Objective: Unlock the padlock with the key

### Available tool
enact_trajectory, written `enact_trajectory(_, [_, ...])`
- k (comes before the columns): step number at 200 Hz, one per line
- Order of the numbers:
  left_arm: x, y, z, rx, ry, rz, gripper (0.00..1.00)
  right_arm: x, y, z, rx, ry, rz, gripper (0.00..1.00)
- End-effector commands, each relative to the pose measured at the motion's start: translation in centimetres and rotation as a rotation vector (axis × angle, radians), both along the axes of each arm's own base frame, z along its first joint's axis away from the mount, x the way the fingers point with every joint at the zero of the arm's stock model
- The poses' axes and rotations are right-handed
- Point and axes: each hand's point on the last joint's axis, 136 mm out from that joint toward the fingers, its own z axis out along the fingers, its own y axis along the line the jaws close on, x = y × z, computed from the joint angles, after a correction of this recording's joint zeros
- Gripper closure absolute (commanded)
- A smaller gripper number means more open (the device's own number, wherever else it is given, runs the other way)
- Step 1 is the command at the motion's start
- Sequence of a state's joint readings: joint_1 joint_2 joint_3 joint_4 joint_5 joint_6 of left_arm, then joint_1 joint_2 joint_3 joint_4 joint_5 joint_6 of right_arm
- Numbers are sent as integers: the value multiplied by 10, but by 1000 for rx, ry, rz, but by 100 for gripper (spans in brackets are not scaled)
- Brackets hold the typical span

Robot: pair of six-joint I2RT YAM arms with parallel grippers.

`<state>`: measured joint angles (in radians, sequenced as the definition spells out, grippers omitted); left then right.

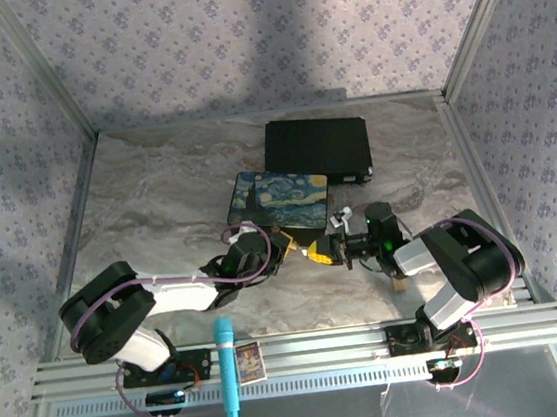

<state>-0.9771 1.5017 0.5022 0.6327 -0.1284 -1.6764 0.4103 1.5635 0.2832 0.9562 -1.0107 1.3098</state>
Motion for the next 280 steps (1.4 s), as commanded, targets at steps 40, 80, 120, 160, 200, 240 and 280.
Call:
enact_trajectory(40, [0, -28, 46, -132, -102, -71, 100, 20, 4, 9, 20, -24, -41, 100])
enact_trajectory(80, [-4, -35, 49, -130, -126, -107, 100, 25, 6, 5, 31, 22, -48, 100])
enact_trajectory(120, [-6, -45, 47, -171, -122, -137, 100, 27, 1, 0, 38, 55, -50, 100])
enact_trajectory(160, [-7, -52, 47, -214, -117, -153, 100, 24, -3, -4, 26, 65, -40, 100])
enact_trajectory(200, [-8, -52, 51, -228, -119, -155, 100, 26, -13, -12, 8, 79, -54, 100])
enact_trajectory(240, [-9, -53, 50, -227, -117, -160, 100, 29, -19, -16, -2, 76, -65, 100])
enact_trajectory(280, [-9, -55, 46, -221, -107, -161, 100, 25, -19, -17, -6, 74, -65, 100])
